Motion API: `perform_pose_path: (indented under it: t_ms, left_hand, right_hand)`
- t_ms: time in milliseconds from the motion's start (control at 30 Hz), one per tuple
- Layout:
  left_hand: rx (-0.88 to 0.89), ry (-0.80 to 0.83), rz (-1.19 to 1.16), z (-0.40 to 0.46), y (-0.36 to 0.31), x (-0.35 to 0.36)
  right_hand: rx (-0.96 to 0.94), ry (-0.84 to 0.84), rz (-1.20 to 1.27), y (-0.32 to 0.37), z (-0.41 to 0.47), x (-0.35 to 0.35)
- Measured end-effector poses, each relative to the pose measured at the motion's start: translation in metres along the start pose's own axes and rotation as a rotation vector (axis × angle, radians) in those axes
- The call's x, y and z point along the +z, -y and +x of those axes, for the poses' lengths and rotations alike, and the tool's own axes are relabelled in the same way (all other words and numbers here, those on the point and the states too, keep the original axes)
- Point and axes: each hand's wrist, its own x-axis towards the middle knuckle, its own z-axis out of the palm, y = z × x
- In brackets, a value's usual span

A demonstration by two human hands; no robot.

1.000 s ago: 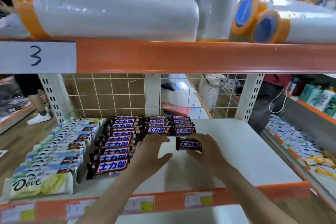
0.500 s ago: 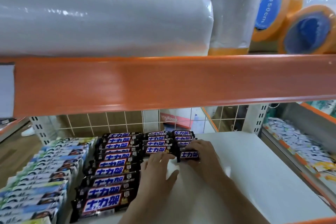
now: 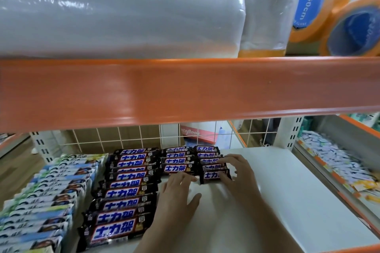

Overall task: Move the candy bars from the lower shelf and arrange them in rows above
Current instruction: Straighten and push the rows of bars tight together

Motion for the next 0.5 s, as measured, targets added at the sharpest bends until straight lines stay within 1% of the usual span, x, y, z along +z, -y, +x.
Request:
perform_pose_path:
  t_ms: [133, 500]
  left_hand:
    - [0.001, 0.003, 0.041, -0.0013, 0.0042, 0.0027]
    - [0.017, 0.008, 0.082, -0.0003, 0.0077, 0.0083]
  right_hand:
    - [0.089, -0.024, 0.009, -0.0008, -0.0011, 0.0008]
    - [0.153, 0.020, 0.028, 0.0010, -0.0009, 0.0010]
